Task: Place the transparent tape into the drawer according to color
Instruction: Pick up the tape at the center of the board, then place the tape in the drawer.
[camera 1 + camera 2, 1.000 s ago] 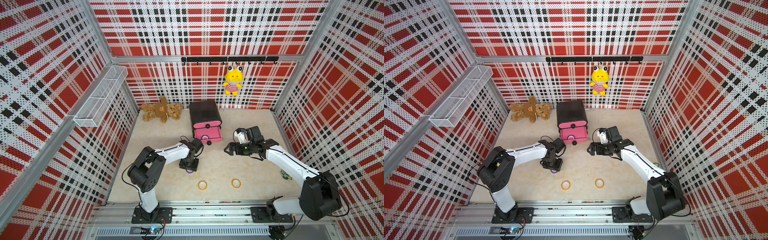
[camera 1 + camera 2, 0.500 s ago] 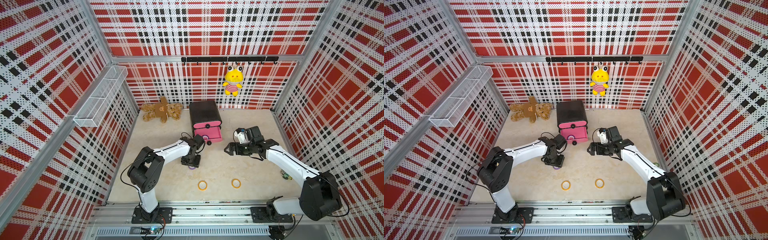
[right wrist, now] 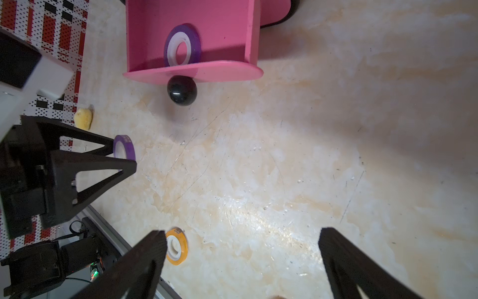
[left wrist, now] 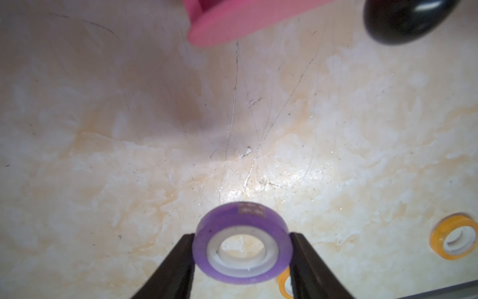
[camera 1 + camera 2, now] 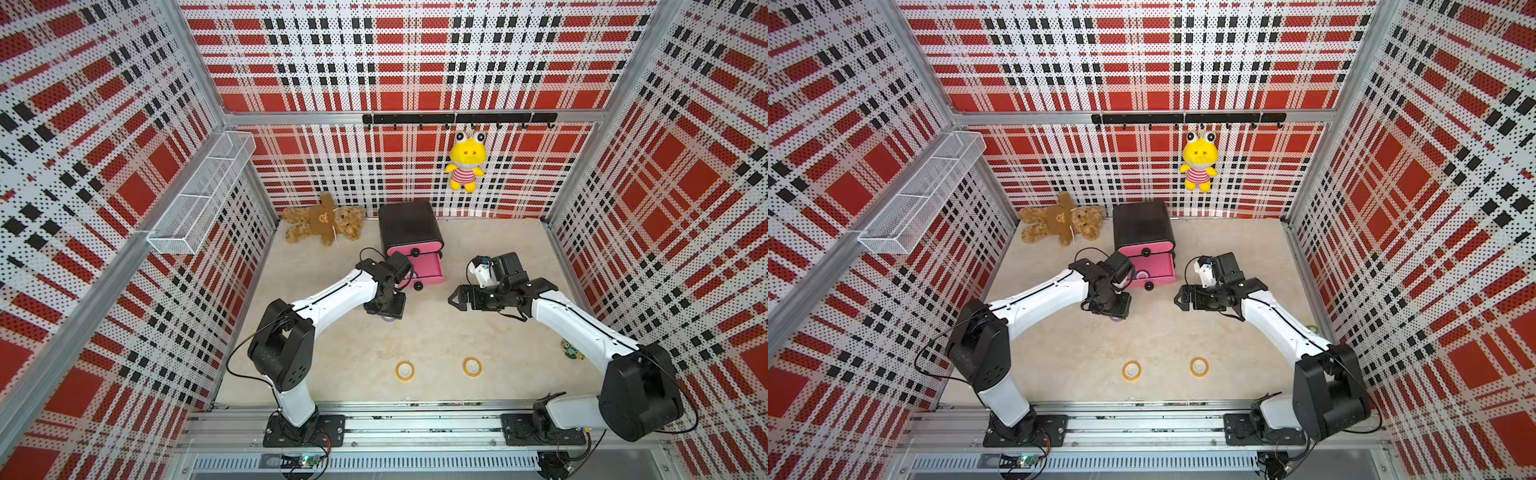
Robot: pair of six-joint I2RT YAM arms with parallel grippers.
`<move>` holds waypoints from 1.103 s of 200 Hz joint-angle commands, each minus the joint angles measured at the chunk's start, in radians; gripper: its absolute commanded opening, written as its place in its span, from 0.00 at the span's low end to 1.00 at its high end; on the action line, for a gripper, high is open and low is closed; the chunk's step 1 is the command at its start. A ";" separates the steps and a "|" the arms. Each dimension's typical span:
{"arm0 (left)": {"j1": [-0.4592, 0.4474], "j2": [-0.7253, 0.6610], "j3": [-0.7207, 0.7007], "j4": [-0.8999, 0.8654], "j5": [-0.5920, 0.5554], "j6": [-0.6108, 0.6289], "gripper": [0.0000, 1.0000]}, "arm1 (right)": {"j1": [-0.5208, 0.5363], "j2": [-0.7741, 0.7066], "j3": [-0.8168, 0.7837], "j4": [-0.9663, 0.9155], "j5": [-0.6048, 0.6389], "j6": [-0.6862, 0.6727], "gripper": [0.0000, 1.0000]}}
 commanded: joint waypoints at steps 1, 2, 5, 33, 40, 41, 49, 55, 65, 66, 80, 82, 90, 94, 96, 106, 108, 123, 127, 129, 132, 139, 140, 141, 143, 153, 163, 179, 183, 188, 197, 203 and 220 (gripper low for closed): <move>-0.006 -0.040 0.053 -0.042 -0.017 -0.024 0.00 | -0.005 -0.028 -0.007 0.003 0.003 -0.016 1.00; -0.006 -0.041 0.054 -0.042 -0.017 -0.024 0.00 | -0.004 -0.028 -0.008 0.003 0.003 -0.016 1.00; -0.006 -0.043 0.059 -0.042 -0.015 -0.027 0.00 | -0.005 -0.029 -0.008 0.003 0.004 -0.015 1.00; -0.010 -0.045 0.106 -0.047 -0.018 -0.041 0.00 | -0.005 -0.034 -0.011 0.004 0.003 -0.014 1.00; -0.008 -0.042 0.124 -0.052 -0.024 -0.040 0.00 | -0.006 -0.034 -0.011 0.003 0.002 -0.016 1.00; -0.008 -0.041 0.126 -0.054 -0.024 -0.040 0.00 | -0.006 -0.034 -0.011 0.003 0.002 -0.016 1.00; -0.004 -0.034 0.151 -0.062 -0.031 -0.038 0.00 | -0.007 -0.034 -0.010 0.003 0.002 -0.015 1.00; -0.001 -0.027 0.166 -0.068 -0.038 -0.035 0.00 | -0.006 -0.034 -0.011 0.004 0.002 -0.015 1.00; 0.004 -0.014 0.203 -0.074 -0.042 -0.032 0.00 | -0.006 -0.033 -0.011 0.005 0.002 -0.015 1.00; 0.005 -0.012 0.206 -0.074 -0.043 -0.032 0.00 | -0.006 -0.033 -0.011 0.005 0.001 -0.016 1.00; 0.014 0.013 0.251 -0.074 -0.047 -0.026 0.00 | -0.006 -0.033 -0.011 0.008 0.000 -0.013 1.00; 0.015 0.018 0.258 -0.074 -0.048 -0.026 0.00 | -0.006 -0.033 -0.010 0.008 0.000 -0.013 1.00; 0.020 0.037 0.289 -0.073 -0.051 -0.022 0.00 | -0.006 -0.034 -0.011 0.009 0.000 -0.011 1.00; 0.023 0.047 0.303 -0.073 -0.053 -0.019 0.00 | -0.007 -0.034 -0.011 0.008 -0.001 -0.011 1.00; 0.024 0.053 0.309 -0.073 -0.054 -0.017 0.00 | -0.006 -0.034 -0.011 0.008 0.000 -0.012 1.00; 0.028 0.082 0.353 -0.073 -0.055 -0.008 0.00 | -0.007 -0.035 -0.009 0.006 0.000 -0.013 1.00; 0.029 0.088 0.361 -0.074 -0.057 -0.006 0.00 | -0.007 -0.035 -0.009 0.005 0.001 -0.013 1.00; 0.032 0.136 0.418 -0.074 -0.064 0.005 0.00 | -0.008 -0.036 -0.008 0.000 0.004 -0.014 1.00; 0.033 0.146 0.432 -0.073 -0.067 0.006 0.00 | -0.008 -0.038 -0.008 0.000 0.005 -0.016 1.00; 0.034 0.153 0.438 -0.074 -0.069 0.007 0.00 | -0.009 -0.039 -0.008 -0.002 0.005 -0.016 1.00; 0.035 0.162 0.448 -0.073 -0.070 0.010 0.00 | -0.009 -0.039 -0.008 -0.003 0.005 -0.015 1.00; 0.035 0.184 0.471 -0.074 -0.077 0.013 0.00 | -0.010 -0.040 -0.008 -0.003 0.005 -0.015 1.00; 0.035 0.186 0.475 -0.074 -0.077 0.013 0.00 | -0.011 -0.040 -0.008 -0.003 0.005 -0.015 1.00; 0.035 0.189 0.478 -0.073 -0.079 0.013 0.00 | -0.011 -0.040 -0.008 -0.003 0.005 -0.016 1.00; 0.036 0.195 0.483 -0.074 -0.081 0.013 0.00 | -0.011 -0.041 -0.008 -0.003 0.006 -0.015 1.00; 0.038 0.223 0.511 -0.073 -0.090 0.017 0.00 | -0.011 -0.043 -0.008 -0.005 0.006 -0.016 1.00; 0.040 0.248 0.534 -0.072 -0.095 0.019 0.00 | -0.012 -0.043 -0.006 -0.007 0.008 -0.016 1.00; 0.044 0.290 0.568 -0.070 -0.105 0.027 0.00 | -0.014 -0.046 -0.006 -0.011 0.009 -0.019 1.00; 0.046 0.298 0.578 -0.068 -0.106 0.029 0.00 | -0.013 -0.046 -0.006 -0.012 0.010 -0.020 1.00; 0.048 0.308 0.588 -0.068 -0.105 0.032 0.00 | -0.015 -0.048 -0.006 -0.015 0.011 -0.019 1.00; 0.053 0.324 0.608 -0.068 -0.110 0.035 0.00 | -0.015 -0.051 -0.006 -0.016 0.011 -0.020 1.00; 0.054 0.334 0.621 -0.068 -0.111 0.039 0.00 | -0.017 -0.052 -0.006 -0.017 0.012 -0.020 1.00; 0.062 0.353 0.637 -0.064 -0.102 0.043 0.00 | -0.019 -0.054 -0.006 -0.021 0.013 -0.023 1.00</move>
